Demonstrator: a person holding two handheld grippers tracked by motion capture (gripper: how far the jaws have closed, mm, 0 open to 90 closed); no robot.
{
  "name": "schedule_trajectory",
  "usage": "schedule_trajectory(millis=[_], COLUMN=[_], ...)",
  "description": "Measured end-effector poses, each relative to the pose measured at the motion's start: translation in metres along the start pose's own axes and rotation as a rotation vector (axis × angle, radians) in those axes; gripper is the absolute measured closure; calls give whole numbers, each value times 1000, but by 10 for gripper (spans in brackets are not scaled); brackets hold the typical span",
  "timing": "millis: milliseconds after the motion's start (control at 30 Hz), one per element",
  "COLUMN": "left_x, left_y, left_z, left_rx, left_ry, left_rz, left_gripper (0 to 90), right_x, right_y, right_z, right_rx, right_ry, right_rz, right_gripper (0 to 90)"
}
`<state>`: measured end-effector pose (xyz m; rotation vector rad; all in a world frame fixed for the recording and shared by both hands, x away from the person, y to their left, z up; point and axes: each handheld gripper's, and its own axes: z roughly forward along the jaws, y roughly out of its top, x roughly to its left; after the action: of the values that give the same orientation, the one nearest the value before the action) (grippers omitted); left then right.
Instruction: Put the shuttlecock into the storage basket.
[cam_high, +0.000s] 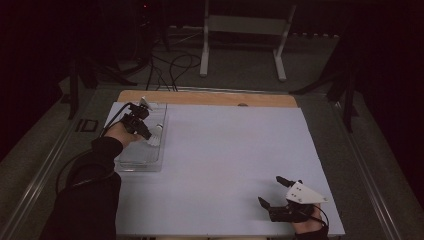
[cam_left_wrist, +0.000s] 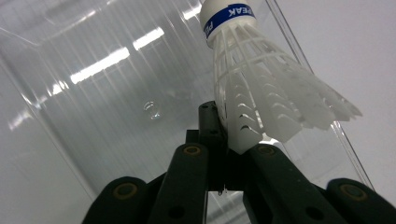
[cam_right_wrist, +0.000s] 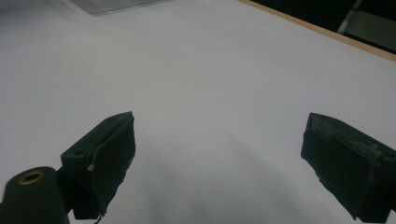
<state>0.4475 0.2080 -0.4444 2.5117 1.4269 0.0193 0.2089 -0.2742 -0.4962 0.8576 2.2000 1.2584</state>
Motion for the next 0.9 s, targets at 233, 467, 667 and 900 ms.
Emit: schedule_trajectory(millis=[233, 467, 667, 900], left_x=[-5, -12, -18, -26], left_y=[2, 5, 6, 6], left_z=[-4, -14, -22, -27], left_rx=[-2, -33, -46, -60], left_ry=[50, 47, 42, 33], left_rz=[-26, -45, -19, 10], left_gripper=[599, 196, 73, 17], right_x=[0, 0, 0, 0], right_y=[0, 0, 0, 0], right_z=[0, 0, 0, 1], right_rx=[1, 3, 4, 6], right_ry=[-1, -2, -3, -4], right_rz=[-1, -2, -3, -6], right_gripper=[98, 98, 98, 98])
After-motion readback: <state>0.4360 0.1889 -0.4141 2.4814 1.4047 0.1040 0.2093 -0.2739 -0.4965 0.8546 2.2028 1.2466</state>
